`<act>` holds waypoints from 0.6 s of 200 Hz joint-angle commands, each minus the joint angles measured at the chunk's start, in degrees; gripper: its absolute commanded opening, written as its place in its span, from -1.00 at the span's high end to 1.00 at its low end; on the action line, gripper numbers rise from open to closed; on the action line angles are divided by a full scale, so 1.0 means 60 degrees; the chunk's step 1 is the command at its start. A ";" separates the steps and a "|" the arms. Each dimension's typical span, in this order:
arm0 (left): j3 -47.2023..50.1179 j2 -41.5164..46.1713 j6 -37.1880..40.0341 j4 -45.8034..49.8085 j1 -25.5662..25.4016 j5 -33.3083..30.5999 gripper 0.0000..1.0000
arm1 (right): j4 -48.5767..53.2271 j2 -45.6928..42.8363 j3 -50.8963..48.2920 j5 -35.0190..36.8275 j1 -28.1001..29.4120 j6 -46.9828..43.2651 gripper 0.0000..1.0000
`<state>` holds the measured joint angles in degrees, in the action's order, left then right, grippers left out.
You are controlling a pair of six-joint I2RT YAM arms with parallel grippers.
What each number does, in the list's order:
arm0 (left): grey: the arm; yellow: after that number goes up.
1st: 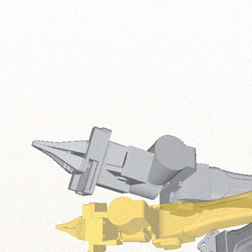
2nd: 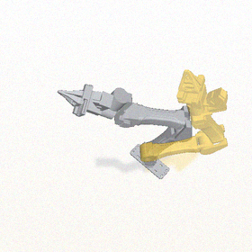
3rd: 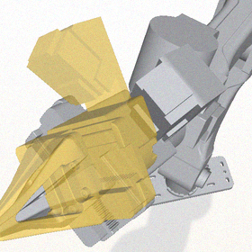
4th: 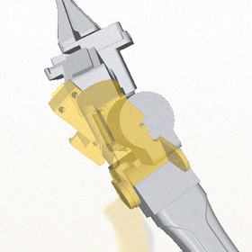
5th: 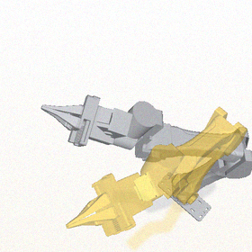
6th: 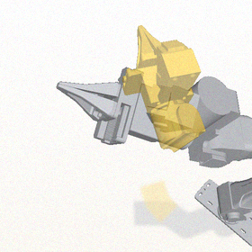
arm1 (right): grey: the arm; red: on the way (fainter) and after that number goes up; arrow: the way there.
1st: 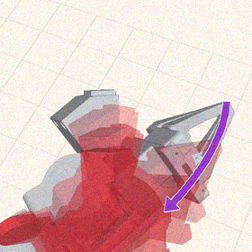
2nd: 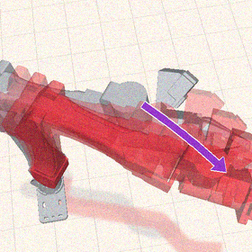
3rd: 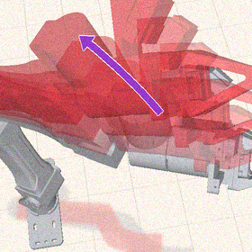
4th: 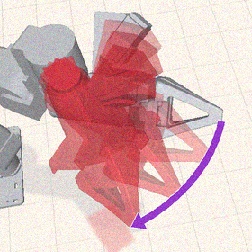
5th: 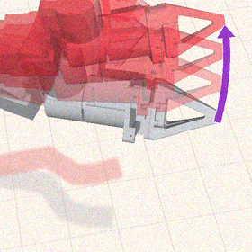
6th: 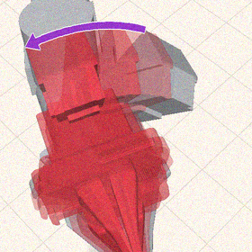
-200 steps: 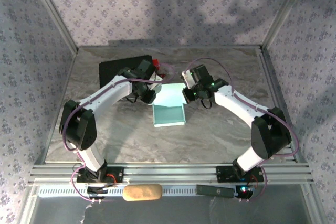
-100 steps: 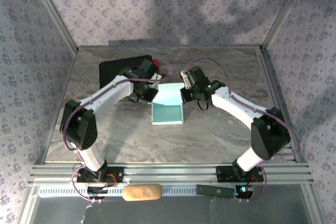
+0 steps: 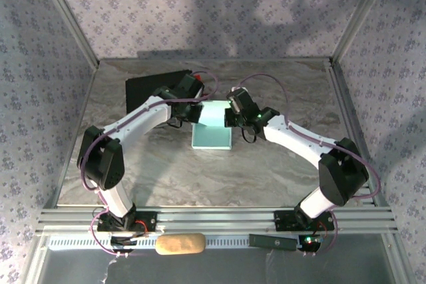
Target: Fold the paper box
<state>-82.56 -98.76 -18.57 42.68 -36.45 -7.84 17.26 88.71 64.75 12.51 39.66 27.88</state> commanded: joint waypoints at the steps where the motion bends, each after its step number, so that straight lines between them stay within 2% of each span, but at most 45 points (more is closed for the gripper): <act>1: -0.0428 -0.0239 -0.0245 -0.0968 -0.0114 0.0119 1.00 | -0.1182 -0.0027 -0.0144 0.0178 0.0147 0.0360 1.00; 54: 0.0784 0.0317 -0.0546 -0.2279 -0.0109 0.0234 1.00 | -0.2622 -0.0009 -0.0946 0.0037 0.0239 0.0048 1.00; 120: 0.2255 0.1140 -0.0897 -0.3759 -0.0129 0.0438 1.00 | -0.3482 0.0012 -0.1604 0.0685 0.0622 0.0446 1.00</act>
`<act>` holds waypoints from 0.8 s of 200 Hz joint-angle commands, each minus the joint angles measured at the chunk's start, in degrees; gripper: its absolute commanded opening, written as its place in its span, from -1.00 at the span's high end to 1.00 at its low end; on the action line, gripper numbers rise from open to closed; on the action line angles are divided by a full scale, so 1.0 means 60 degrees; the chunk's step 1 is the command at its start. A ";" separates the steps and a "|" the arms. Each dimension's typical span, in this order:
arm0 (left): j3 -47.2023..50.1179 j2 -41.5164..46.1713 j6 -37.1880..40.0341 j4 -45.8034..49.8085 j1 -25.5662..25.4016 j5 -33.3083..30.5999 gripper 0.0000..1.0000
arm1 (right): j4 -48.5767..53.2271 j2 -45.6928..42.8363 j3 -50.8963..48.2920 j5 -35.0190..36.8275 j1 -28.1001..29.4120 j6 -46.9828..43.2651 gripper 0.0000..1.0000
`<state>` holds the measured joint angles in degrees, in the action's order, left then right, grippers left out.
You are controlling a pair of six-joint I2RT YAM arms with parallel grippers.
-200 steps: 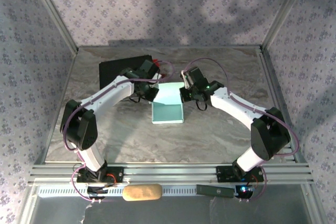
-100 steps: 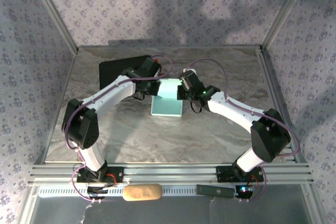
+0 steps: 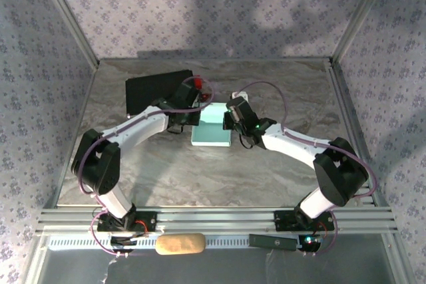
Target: Fold the paper box
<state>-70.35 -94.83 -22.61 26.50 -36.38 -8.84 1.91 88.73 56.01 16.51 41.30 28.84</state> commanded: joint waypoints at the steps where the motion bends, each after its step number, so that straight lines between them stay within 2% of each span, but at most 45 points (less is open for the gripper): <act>1: 0.0236 0.0498 -0.0227 -0.1077 -0.0136 0.0607 1.00 | -0.0930 0.0007 -0.0149 0.0025 0.0359 0.0288 1.00; 52: 0.1173 0.1038 -0.0472 -0.1665 -0.0332 0.0629 1.00 | -0.1737 -0.0165 -0.0902 0.0766 0.0790 0.0349 1.00; 122: 0.2914 0.2032 -0.0621 -0.3190 -0.0662 0.0271 1.00 | -0.4274 -0.0549 -0.2658 0.0536 0.0964 -0.0137 1.00; 160: 0.4002 0.2665 -0.0589 -0.4208 -0.0974 0.0062 1.00 | -0.4868 -0.0547 -0.3234 0.0532 0.1100 -0.0222 1.00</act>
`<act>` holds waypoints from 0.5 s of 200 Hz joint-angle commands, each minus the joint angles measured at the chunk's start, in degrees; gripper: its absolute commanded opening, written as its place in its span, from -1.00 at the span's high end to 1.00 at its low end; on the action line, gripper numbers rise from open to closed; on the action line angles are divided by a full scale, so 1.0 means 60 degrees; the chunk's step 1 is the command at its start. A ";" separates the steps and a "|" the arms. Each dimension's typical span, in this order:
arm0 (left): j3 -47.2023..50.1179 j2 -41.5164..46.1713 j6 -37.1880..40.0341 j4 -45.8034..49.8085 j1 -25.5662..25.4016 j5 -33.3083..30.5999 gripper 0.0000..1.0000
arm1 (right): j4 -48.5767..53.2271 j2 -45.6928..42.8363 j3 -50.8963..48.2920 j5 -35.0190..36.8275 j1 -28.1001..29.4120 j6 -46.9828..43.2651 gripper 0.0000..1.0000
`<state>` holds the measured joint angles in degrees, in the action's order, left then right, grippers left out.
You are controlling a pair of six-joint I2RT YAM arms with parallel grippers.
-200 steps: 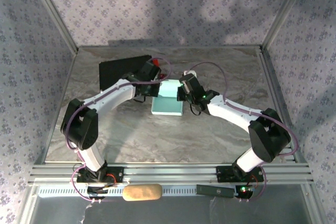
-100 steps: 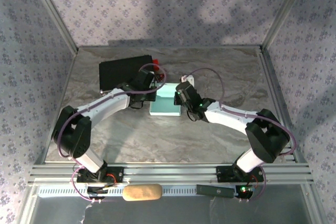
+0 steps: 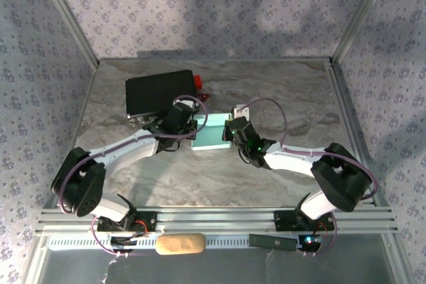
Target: Fold the paper box
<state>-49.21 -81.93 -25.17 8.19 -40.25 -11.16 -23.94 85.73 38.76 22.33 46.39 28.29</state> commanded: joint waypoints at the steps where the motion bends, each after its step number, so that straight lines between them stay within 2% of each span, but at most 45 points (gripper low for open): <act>1: 0.0503 0.0523 -0.0160 -0.1172 -0.0341 0.0443 1.00 | -0.0569 -0.0049 -0.0371 -0.0431 0.0259 -0.0131 1.00; 100: 0.1781 0.0721 -0.0372 -0.2004 -0.1084 -0.0350 1.00 | -0.0584 -0.0218 -0.1110 -0.0146 0.0456 -0.0424 1.00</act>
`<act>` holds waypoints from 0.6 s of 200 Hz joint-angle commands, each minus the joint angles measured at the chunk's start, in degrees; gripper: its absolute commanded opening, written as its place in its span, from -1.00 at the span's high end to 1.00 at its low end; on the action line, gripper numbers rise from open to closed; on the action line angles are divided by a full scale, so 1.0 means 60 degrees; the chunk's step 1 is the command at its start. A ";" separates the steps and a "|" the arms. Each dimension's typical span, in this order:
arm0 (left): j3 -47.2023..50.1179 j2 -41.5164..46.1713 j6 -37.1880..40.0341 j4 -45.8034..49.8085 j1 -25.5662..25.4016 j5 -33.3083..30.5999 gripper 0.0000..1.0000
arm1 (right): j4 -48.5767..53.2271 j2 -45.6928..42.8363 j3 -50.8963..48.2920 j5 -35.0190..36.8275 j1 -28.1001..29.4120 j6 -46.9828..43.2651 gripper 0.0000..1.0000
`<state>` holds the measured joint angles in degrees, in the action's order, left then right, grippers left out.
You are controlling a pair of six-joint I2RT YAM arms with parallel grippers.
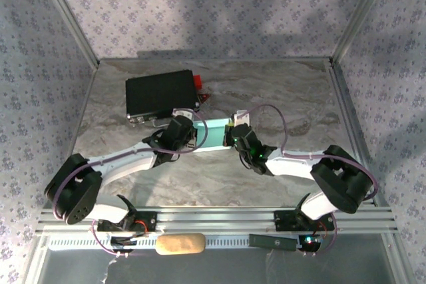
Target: Fold the paper box
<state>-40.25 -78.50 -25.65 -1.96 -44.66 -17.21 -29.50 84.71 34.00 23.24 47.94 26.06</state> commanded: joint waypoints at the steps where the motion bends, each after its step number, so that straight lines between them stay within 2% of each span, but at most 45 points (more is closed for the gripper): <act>1: 0.0305 0.0156 -0.0293 -0.0316 -0.0363 0.0651 1.00 | 0.0336 -0.0044 -0.0318 -0.0300 0.0198 -0.0052 1.00; 62: 0.0698 0.0147 -0.0486 -0.0458 -0.0891 -0.0133 1.00 | 0.0534 -0.0077 -0.0560 -0.0066 0.0359 -0.0110 0.89; 120: 0.0941 0.0032 -0.0645 -0.0621 -0.1048 -0.0276 1.00 | 0.0669 -0.0224 -0.0669 -0.0065 0.0359 -0.0184 0.80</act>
<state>-36.23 -78.00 -27.73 -6.52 -49.21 -23.46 -29.71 83.66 31.57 24.67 49.25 25.45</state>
